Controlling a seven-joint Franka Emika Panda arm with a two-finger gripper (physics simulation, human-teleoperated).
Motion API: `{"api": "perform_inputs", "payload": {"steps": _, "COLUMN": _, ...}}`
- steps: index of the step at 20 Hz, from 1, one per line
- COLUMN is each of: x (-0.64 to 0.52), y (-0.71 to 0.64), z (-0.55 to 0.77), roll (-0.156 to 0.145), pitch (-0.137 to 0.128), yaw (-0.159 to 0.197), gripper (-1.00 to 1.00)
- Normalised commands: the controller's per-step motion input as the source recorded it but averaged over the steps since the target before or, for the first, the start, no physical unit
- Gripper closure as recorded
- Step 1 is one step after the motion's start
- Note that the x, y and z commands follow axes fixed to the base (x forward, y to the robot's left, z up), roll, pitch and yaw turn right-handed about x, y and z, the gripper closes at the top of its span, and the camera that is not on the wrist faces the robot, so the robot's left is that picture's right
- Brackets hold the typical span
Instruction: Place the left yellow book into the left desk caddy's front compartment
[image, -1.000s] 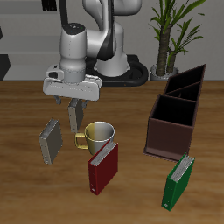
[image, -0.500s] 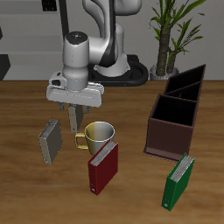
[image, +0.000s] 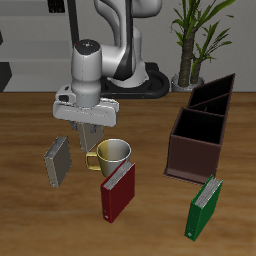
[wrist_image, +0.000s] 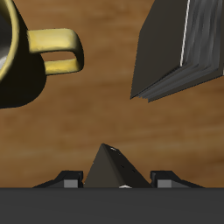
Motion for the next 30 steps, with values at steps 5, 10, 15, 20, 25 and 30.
{"api": "perform_inputs", "payload": {"steps": 5, "x": -0.06, "y": 0.02, "z": 0.19, "roll": 0.0, "pitch": -0.025, "yaw": -0.007, "gripper": 1.0}}
{"api": "perform_inputs", "payload": {"steps": 10, "x": -0.18, "y": 0.16, "z": 0.36, "roll": 0.016, "pitch": -0.041, "yaw": -0.013, "gripper": 1.0}}
{"api": "perform_inputs", "payload": {"steps": 15, "x": -0.24, "y": 0.22, "z": 0.33, "roll": 0.015, "pitch": -0.003, "yaw": -0.026, "gripper": 1.0}}
{"api": "perform_inputs", "payload": {"steps": 20, "x": -0.3, "y": 0.27, "z": 0.38, "roll": 0.014, "pitch": -0.044, "yaw": 0.006, "gripper": 1.0}}
{"api": "perform_inputs", "payload": {"steps": 25, "x": -0.3, "y": 0.46, "z": 0.41, "roll": 0.037, "pitch": -0.025, "yaw": -0.014, "gripper": 1.0}}
{"api": "perform_inputs", "payload": {"steps": 30, "x": -0.2, "y": 0.42, "z": 0.33, "roll": 0.044, "pitch": -0.03, "yaw": -0.038, "gripper": 1.0}}
